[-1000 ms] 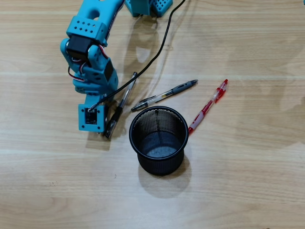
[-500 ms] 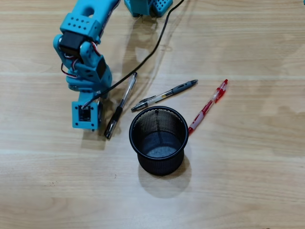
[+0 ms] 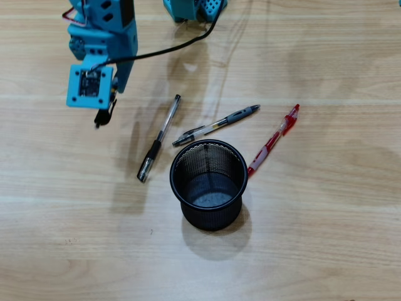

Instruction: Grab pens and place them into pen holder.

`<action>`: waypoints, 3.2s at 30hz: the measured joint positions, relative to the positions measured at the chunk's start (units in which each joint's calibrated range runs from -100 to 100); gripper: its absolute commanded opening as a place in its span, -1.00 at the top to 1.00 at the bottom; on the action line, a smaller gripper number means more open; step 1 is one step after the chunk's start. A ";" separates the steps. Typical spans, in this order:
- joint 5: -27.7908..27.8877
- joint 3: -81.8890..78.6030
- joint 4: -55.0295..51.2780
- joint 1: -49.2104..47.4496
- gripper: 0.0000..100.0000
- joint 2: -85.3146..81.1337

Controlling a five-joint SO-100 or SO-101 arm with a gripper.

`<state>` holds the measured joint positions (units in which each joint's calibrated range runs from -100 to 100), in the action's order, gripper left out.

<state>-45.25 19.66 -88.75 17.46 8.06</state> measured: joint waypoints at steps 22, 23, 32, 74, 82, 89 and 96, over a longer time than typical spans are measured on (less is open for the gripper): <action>-6.65 -11.54 31.14 -21.02 0.95 -23.75; -6.86 -11.54 32.79 -22.19 0.95 -23.49; -7.64 -11.90 47.40 -26.88 0.95 -17.05; -15.58 -49.62 115.66 -24.99 0.94 0.68; -15.58 -49.98 115.74 -24.81 0.73 0.68; -15.58 -49.98 115.74 -24.45 0.74 0.68; -14.75 -49.98 115.74 -24.45 0.74 0.68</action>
<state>-60.00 -30.32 26.99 -6.99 8.74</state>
